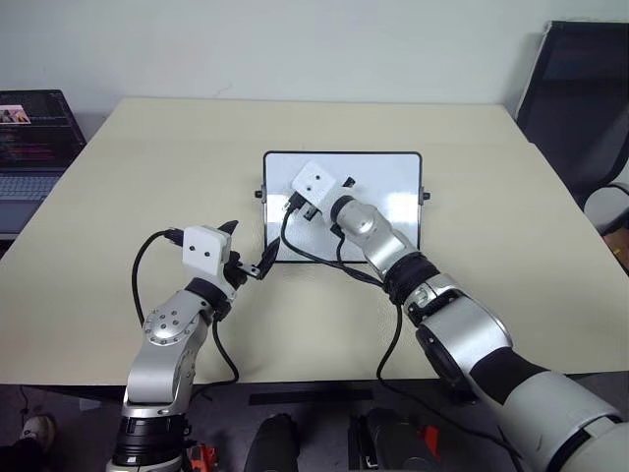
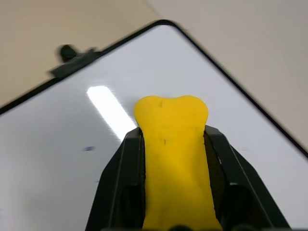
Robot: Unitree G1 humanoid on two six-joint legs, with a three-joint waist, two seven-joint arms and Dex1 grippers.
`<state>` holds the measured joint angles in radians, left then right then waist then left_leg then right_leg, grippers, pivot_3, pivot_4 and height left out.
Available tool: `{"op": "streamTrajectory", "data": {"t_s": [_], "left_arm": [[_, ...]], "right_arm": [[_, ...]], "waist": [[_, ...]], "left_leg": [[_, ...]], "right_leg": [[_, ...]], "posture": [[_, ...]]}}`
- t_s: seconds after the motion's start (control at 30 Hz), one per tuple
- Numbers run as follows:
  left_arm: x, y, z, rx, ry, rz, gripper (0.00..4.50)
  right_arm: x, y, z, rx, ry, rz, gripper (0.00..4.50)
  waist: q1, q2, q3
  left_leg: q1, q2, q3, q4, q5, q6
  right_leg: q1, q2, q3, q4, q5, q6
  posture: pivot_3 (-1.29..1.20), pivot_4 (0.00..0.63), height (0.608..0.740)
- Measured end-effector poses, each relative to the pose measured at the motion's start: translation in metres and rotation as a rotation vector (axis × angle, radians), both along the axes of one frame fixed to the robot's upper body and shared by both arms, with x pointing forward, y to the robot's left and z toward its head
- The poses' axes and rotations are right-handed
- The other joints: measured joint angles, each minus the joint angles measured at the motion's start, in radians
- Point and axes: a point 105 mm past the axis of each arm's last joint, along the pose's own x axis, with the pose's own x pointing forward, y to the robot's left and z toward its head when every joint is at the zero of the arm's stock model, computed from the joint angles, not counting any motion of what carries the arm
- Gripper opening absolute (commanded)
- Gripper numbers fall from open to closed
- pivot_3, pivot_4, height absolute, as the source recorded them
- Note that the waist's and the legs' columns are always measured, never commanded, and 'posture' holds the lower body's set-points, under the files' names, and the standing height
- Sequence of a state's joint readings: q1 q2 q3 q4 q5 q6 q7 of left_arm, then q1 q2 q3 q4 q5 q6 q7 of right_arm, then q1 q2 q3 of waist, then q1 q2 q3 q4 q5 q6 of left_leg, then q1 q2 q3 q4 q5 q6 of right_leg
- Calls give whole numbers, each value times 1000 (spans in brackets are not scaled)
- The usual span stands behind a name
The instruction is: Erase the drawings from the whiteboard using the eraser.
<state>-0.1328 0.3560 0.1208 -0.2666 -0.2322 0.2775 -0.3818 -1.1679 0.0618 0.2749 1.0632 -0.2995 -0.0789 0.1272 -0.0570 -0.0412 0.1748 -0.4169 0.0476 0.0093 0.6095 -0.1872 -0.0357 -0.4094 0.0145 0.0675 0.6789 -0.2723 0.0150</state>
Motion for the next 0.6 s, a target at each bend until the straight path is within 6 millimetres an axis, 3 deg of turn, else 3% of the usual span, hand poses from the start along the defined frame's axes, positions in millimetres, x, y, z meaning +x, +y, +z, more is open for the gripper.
{"op": "streamTrajectory", "data": {"t_s": [0.13,0.3,0.37,0.5,0.6], "left_arm": [[0,0,0,0,0,0,4500],[0,-1,0,0,0,-2,4500],[0,-1,0,1,0,-1,4500],[0,-1,0,1,0,-2,4500],[0,-1,0,1,1,-3,4500]], "right_arm": [[-11,8,-18,-7,32,60,1200],[-47,34,-62,-93,128,236,1200],[-54,37,-70,-110,150,263,1200],[-50,33,-66,-122,140,243,1200],[-32,23,-44,-110,83,168,1200]], "waist": [[0,0,0],[0,0,0],[1,0,0],[3,0,0],[3,0,0]], "left_leg": [[1,0,0,0,0,0],[1,0,-1,1,0,0],[1,0,-1,1,0,0],[1,0,-2,1,0,0],[1,0,-2,1,0,0]], "right_leg": [[0,0,0,1,0,1],[0,0,-1,1,-1,2],[1,0,-1,1,-1,2],[1,0,-1,1,-1,2],[1,0,-1,1,-1,2]], "posture": [[0,150,740],[0,150,740],[0,150,740],[0,150,740],[0,150,740]]}}
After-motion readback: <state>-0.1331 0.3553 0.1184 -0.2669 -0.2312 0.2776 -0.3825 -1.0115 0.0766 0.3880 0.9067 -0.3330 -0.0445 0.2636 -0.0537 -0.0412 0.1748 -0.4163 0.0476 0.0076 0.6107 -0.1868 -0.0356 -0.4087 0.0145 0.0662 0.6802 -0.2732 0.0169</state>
